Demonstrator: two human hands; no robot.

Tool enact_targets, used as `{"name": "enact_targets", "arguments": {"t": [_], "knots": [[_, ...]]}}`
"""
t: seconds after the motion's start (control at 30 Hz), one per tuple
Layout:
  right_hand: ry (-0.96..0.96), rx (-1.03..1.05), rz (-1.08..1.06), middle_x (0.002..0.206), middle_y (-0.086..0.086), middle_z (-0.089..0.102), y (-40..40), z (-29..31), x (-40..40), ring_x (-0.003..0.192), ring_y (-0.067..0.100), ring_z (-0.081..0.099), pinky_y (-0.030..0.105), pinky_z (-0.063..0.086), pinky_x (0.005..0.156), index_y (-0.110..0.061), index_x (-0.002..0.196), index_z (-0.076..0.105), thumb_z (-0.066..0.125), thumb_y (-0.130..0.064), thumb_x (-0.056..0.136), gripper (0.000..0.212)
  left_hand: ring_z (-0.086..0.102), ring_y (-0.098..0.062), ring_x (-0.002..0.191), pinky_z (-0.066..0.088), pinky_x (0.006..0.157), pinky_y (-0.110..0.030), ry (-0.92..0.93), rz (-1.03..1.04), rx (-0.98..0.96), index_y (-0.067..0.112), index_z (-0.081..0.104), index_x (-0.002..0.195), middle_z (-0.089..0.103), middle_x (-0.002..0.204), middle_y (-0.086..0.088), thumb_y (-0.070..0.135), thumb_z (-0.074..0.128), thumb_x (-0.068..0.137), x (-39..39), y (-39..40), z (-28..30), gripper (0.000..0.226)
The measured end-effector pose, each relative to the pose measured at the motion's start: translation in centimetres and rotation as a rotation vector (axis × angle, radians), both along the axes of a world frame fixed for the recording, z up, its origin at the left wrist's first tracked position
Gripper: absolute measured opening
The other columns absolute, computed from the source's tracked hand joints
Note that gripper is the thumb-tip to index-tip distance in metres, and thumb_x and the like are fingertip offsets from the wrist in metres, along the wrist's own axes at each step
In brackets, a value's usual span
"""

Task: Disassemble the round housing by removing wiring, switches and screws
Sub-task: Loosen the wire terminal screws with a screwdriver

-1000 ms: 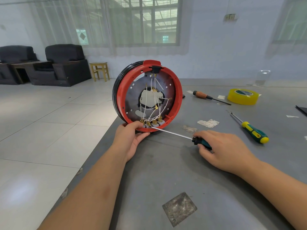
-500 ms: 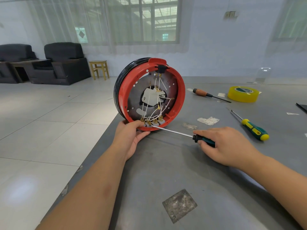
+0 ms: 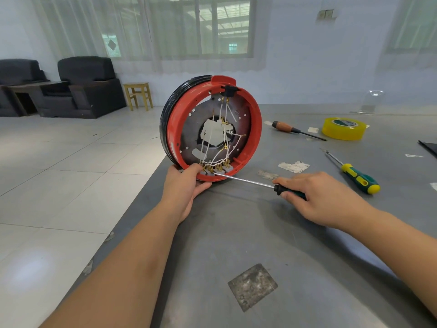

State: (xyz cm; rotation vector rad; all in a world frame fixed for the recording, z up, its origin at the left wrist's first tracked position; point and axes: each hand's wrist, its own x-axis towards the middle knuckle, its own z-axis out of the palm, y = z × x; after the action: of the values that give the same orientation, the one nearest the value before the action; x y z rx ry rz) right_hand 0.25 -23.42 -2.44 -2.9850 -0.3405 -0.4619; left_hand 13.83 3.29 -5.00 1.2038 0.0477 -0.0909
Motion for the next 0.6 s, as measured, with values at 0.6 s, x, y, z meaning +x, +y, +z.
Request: {"name": "enact_targets", "arguments": {"t": [0.6], "knots": [[-0.218,-0.161,0.008,0.104,-0.003,0.067,1.6,-1.1,-0.7,0.085,0.025,0.066,0.036,0.052,0.052,-0.027,0.141,0.057,0.038,-0.04,0.101,0.047,0.077,-0.034,0.104,0.065,0.086,-0.046,0.12,0.032,-0.161,0.002,0.059,0.109,0.07,0.103,-0.017,0.003,0.06,0.098,-0.2,0.6,0.4,0.011]]}}
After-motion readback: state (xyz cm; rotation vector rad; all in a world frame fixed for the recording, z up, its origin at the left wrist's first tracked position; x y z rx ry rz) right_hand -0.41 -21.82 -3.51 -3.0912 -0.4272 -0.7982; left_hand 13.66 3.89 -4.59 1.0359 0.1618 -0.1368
